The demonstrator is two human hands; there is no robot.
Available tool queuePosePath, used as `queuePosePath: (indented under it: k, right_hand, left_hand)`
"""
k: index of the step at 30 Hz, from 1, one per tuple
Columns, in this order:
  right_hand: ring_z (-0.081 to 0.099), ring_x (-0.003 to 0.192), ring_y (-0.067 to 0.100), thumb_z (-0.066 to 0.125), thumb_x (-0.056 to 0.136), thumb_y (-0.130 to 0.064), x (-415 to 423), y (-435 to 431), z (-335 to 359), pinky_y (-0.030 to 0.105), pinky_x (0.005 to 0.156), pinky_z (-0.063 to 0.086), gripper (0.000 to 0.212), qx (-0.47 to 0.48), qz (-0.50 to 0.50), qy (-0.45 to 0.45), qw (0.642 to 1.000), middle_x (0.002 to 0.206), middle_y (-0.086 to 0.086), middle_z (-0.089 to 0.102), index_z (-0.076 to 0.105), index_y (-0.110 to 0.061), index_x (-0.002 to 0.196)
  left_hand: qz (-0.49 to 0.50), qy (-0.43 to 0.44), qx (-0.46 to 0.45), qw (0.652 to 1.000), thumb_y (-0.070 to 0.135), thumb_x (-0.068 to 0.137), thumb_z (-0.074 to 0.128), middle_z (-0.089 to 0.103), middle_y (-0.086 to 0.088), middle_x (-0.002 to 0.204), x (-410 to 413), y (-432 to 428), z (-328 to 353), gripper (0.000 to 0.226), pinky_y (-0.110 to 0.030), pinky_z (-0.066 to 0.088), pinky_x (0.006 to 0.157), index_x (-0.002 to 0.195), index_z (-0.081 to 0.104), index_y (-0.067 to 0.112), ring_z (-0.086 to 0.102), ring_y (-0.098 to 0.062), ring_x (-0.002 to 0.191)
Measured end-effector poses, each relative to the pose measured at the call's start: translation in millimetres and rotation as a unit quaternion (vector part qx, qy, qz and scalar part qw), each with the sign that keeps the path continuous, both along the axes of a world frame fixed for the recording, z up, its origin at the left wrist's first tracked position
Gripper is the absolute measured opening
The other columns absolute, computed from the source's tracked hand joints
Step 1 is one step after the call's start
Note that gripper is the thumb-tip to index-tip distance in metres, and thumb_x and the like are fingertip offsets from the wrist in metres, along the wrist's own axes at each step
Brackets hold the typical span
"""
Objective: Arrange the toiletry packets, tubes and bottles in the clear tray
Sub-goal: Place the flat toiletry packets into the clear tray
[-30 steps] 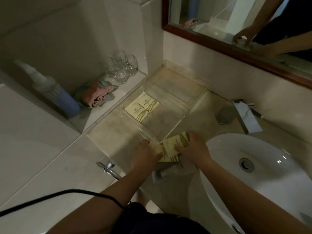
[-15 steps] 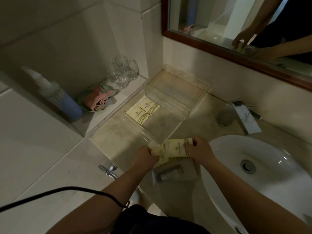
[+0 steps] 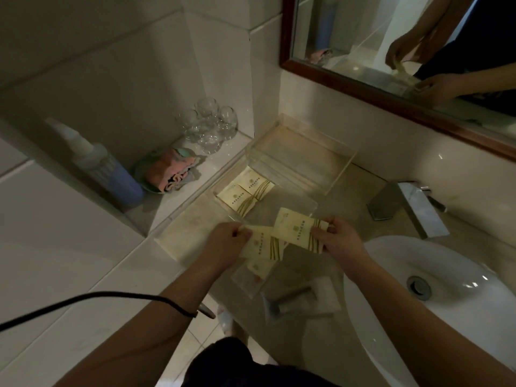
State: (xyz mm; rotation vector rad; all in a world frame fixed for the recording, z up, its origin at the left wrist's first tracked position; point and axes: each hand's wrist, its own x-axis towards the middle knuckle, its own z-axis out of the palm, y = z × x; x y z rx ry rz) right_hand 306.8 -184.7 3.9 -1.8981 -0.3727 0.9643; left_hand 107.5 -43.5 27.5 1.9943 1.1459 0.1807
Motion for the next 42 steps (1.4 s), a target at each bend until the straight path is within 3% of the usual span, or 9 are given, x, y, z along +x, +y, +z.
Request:
queuePosePath:
  k: [6,8,11,15,19,24,28,32,42]
  right_hand:
    - [0.067,0.079,0.008,0.064,0.091,-0.016,6.2,32.5,7.6,0.018,0.053,0.052,0.019,-0.014,-0.056,-0.035,0.998,0.093,-0.001,0.067,0.055,-0.017,0.107]
    - [0.066,0.077,0.006,0.063,0.091,-0.017,7.3,42.5,6.8,0.017,0.051,0.051,0.02,-0.031,-0.068,-0.038,0.996,0.09,-0.004,0.064,0.053,-0.018,0.108]
    - [0.067,0.079,0.009,0.063,0.091,-0.019,7.8,57.9,1.6,0.021,0.055,0.054,0.018,-0.062,-0.087,-0.05,0.993,0.096,0.0,0.065,0.053,-0.02,0.105]
    - [0.068,0.081,0.014,0.065,0.09,-0.02,4.4,75.2,-6.6,0.025,0.055,0.055,0.018,-0.09,-0.08,-0.073,0.99,0.101,0.004,0.066,0.055,-0.019,0.105]
    - [0.067,0.079,0.012,0.06,0.092,-0.023,5.1,87.0,-8.4,0.038,0.067,0.062,0.014,-0.128,-0.04,-0.136,0.982,0.097,0.001,0.067,0.055,-0.022,0.105]
    - [0.059,0.076,0.011,0.064,0.084,-0.035,-2.8,100.1,-5.8,0.029,0.057,0.057,0.027,-0.257,0.093,-0.364,0.891,0.097,-0.007,0.055,0.048,-0.032,0.105]
    - [0.052,0.091,0.015,0.065,0.082,-0.031,-9.5,101.3,-11.1,0.027,0.072,0.048,0.038,-0.237,0.162,-0.464,0.838,0.11,-0.002,0.054,0.055,-0.028,0.119]
    - [0.044,0.125,0.028,0.055,0.087,-0.024,-19.6,98.3,-23.1,0.039,0.097,0.044,0.048,-0.21,0.29,-0.503,0.787,0.137,0.005,0.05,0.049,-0.027,0.135]
    - [0.026,0.136,0.037,0.04,0.095,-0.033,-18.5,101.7,-33.1,0.044,0.106,0.038,0.057,-0.25,0.371,-0.424,0.788,0.156,0.012,0.022,0.026,-0.03,0.149]
  left_hand:
    - [-0.069,0.052,0.038,0.996,0.028,0.088,0.061,0.065,-0.004,0.092,29.5,59.9,-8.3,0.019,-0.033,0.053,0.069,0.094,0.064,0.01,0.064,-0.02,0.083]
    - [-0.09,0.061,0.043,0.993,0.026,0.087,0.063,0.063,-0.006,0.093,41.6,69.9,-11.5,0.02,-0.03,0.045,0.067,0.095,0.062,0.008,0.059,-0.019,0.082]
    - [-0.105,0.051,0.036,0.993,0.025,0.085,0.064,0.059,-0.003,0.09,58.8,77.3,-21.4,0.018,-0.027,0.038,0.065,0.096,0.061,0.011,0.055,-0.017,0.082]
    - [-0.126,0.08,0.031,0.988,0.025,0.083,0.064,0.066,-0.005,0.102,74.4,77.8,-36.4,0.032,-0.035,0.052,0.077,0.113,0.059,0.015,0.062,-0.024,0.093]
    - [-0.148,0.107,0.079,0.98,0.028,0.082,0.066,0.067,-0.009,0.103,77.1,83.1,-52.1,0.035,-0.033,0.05,0.073,0.115,0.057,0.017,0.062,-0.027,0.093]
    - [-0.166,0.125,0.236,0.949,0.033,0.082,0.067,0.058,-0.005,0.114,74.0,80.1,-47.8,0.035,-0.037,0.045,0.086,0.111,0.054,0.018,0.05,-0.024,0.107]
    - [-0.245,0.102,0.226,0.937,0.029,0.093,0.046,0.054,-0.003,0.126,61.9,57.7,-45.8,0.025,-0.038,0.04,0.099,0.114,0.057,0.019,0.045,-0.02,0.117]
    - [-0.319,0.166,0.153,0.92,0.036,0.092,0.041,0.026,-0.006,0.155,45.4,43.1,-55.9,0.047,-0.047,0.022,0.116,0.135,0.044,0.017,0.018,-0.027,0.144]
    - [-0.346,0.198,0.171,0.901,0.047,0.093,0.037,0.012,-0.006,0.161,42.5,38.8,-59.6,0.061,-0.047,0.012,0.118,0.146,0.028,0.017,0.006,-0.027,0.148]
